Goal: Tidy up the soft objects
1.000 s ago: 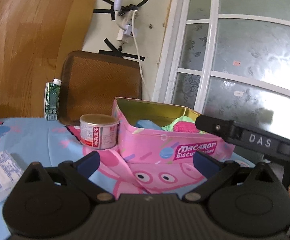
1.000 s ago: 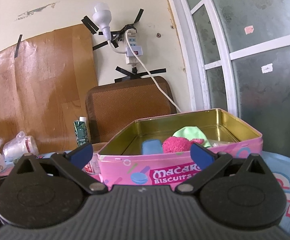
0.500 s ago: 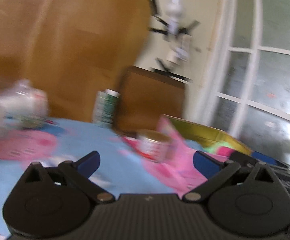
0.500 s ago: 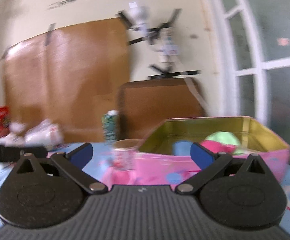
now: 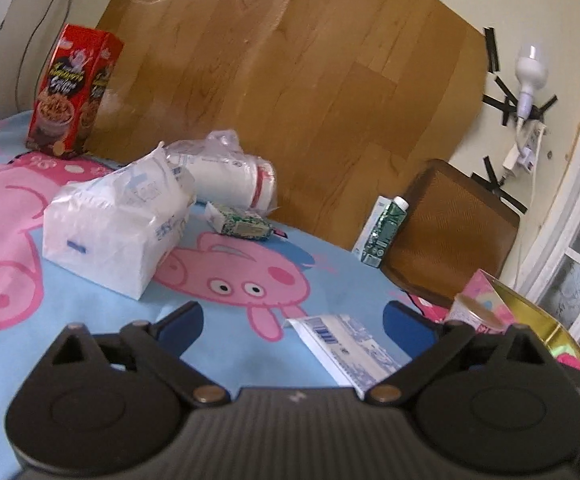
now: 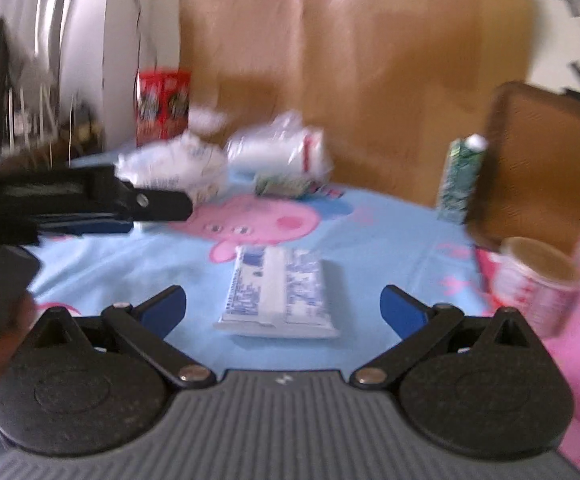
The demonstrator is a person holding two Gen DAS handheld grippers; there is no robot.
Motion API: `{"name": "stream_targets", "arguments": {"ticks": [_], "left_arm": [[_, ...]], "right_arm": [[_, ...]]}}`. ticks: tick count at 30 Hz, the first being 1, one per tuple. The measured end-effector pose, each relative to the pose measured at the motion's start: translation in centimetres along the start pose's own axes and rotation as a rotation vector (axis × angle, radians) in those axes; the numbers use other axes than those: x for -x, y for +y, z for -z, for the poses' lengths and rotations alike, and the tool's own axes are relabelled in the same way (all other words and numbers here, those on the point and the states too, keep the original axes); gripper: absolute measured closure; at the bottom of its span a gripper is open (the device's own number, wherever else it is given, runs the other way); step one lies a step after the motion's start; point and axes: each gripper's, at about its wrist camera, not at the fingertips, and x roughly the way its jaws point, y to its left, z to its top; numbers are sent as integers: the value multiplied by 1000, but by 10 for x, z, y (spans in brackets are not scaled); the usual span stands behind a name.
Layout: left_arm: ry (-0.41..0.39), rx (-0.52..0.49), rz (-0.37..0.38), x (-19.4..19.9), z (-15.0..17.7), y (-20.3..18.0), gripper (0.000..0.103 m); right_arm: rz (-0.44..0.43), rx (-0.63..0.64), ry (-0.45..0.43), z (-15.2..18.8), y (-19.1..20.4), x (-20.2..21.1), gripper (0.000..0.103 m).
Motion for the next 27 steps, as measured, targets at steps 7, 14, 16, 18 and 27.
{"name": "stream_targets", "arguments": {"ticks": [7,14,16,18,27], "left_arm": [[33,-98,17,-6,5,-15,4],[109,-179,33,-11,12,-34,13],[177,-132,89,-13,17,-39,14],[280,-57,173,-19,25,-46,20],[491,-90,307,-50,33,-127,55]], "right_arm": [[-56,-117,128,-2,-18,-33,30],[-29,-88,97,30,-12,18,30],[-20,-105,84,41,-13,33,30],[-10,-147,75,48,-18,44,30],[13,-299,-39,56,-41,81,31]]}}
